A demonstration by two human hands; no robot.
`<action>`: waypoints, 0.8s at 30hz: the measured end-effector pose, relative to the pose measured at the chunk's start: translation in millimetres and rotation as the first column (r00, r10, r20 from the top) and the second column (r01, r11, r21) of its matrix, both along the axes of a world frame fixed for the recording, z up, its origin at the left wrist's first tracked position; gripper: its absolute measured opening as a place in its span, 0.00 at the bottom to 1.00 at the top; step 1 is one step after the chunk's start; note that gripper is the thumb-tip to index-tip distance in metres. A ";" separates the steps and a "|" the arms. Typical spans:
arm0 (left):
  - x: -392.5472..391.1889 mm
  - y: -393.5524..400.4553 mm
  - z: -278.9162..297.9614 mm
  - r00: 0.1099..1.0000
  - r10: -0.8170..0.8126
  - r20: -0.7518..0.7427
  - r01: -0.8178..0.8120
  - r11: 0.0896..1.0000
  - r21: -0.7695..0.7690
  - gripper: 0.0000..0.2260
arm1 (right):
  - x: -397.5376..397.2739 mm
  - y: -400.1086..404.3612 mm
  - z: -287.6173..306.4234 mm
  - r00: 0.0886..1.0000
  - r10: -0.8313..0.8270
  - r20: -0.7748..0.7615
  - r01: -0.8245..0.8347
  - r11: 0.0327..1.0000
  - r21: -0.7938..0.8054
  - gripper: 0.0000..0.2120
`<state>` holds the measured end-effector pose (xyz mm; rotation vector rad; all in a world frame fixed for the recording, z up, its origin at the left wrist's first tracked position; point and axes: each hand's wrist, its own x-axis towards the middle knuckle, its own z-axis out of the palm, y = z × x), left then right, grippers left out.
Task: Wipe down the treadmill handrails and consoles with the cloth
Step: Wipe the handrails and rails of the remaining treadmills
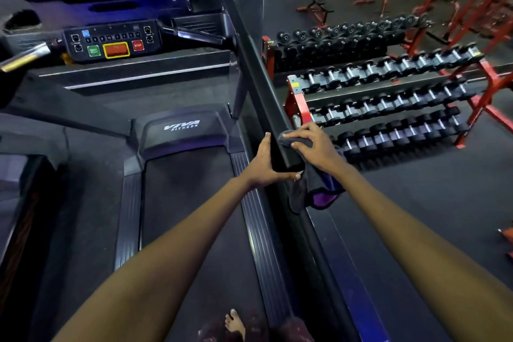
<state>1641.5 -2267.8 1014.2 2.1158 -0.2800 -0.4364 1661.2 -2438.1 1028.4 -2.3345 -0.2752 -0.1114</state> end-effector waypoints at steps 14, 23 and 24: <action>8.3 7.6 4.4 0.959 -0.226 0.170 0.143 0.907 0.397 0.51 | -72.1 23.3 -42.5 0.890 -0.434 0.142 0.325 0.821 0.469 0.14; 18.3 2.5 15.4 0.981 -0.185 0.064 0.162 0.948 0.273 0.34 | -87.5 43.7 -54.7 0.822 -0.518 -0.237 0.492 0.437 0.753 0.16; 18.7 2.0 14.5 0.983 -0.171 0.062 0.150 0.955 0.257 0.31 | -86.4 40.3 -53.5 0.829 -0.494 -0.262 0.495 0.429 0.756 0.16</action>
